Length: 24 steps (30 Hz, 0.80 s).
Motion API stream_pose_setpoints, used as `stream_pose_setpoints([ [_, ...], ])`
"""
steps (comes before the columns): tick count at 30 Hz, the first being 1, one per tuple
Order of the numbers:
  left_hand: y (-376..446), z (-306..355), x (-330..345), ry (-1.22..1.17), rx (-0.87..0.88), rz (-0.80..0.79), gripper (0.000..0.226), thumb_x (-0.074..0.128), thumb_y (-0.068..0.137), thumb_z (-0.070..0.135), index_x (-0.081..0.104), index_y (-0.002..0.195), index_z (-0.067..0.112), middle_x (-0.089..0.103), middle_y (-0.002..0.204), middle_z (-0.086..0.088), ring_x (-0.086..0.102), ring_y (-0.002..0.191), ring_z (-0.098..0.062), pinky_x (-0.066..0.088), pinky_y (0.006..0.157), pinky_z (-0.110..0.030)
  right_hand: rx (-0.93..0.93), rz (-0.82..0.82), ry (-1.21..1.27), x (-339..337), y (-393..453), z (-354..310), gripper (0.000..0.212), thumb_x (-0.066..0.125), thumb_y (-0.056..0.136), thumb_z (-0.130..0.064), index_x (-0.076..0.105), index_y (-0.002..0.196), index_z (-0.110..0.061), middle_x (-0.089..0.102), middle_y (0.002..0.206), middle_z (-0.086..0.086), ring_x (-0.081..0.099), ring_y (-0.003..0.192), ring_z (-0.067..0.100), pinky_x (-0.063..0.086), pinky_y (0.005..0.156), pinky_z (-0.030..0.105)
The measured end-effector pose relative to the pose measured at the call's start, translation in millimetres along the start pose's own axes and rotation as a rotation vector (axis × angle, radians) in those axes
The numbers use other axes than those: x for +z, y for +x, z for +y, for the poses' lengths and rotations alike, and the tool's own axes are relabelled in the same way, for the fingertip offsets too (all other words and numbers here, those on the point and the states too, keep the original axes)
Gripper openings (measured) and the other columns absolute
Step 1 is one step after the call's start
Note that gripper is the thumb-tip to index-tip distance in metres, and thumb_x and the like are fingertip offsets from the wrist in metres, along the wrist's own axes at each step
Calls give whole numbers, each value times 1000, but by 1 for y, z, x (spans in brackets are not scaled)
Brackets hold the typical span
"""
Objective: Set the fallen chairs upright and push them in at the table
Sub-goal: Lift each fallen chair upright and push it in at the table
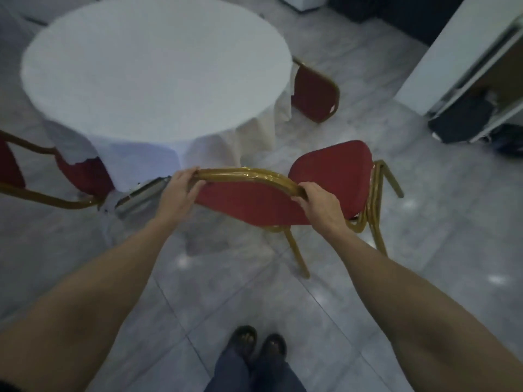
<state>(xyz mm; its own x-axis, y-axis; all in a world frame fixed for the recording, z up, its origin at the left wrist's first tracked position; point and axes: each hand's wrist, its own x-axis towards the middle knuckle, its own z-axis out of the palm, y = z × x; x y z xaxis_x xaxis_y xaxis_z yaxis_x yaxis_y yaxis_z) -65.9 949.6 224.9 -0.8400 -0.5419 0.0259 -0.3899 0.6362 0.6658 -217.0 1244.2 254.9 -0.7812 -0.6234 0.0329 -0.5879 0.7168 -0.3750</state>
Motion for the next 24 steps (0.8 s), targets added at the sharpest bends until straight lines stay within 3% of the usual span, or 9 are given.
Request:
stream_pose_setpoints([
  [4,17,33,-10,-57,-16,-4,45,46,98,38,48,137,17,52,133,-16,49,124,-30,38,104,-42,88,74,65,-33,-38,9,27,55,95,-39,57,113,-18,63,103,-2,63,90,21,51,77,41],
  [9,33,98,-4,-148,226,-97,49,49,89,55,51,127,25,58,122,-3,58,112,-22,46,100,-44,316,82,114,-52,-95,21,16,52,96,-38,53,102,-22,60,92,-4,60,79,19,50,69,39],
  [14,33,165,14,-15,528,-196,48,50,86,59,51,121,26,57,119,-1,57,110,-24,48,93,-45,547,114,126,-48,-152,28,11,47,99,-27,48,94,-17,56,83,-3,56,72,18,42,61,32],
  [17,15,189,33,131,691,-235,53,46,82,65,51,117,25,54,119,1,55,107,-24,51,83,-41,661,102,158,-28,-190,37,7,48,99,-25,46,96,-19,55,81,-4,54,70,18,39,57,28],
  [20,-6,193,48,232,804,-284,51,50,82,62,54,111,20,55,110,1,51,94,-14,47,74,-32,776,149,267,-2,-221,40,9,49,98,-26,51,107,-23,65,89,-1,64,80,23,49,64,34],
  [24,-19,180,56,244,874,-365,51,46,83,65,51,109,21,53,106,1,52,89,-12,52,76,-33,893,243,324,8,-239,26,18,49,99,-19,53,117,-16,60,90,0,63,86,28,39,66,29],
])
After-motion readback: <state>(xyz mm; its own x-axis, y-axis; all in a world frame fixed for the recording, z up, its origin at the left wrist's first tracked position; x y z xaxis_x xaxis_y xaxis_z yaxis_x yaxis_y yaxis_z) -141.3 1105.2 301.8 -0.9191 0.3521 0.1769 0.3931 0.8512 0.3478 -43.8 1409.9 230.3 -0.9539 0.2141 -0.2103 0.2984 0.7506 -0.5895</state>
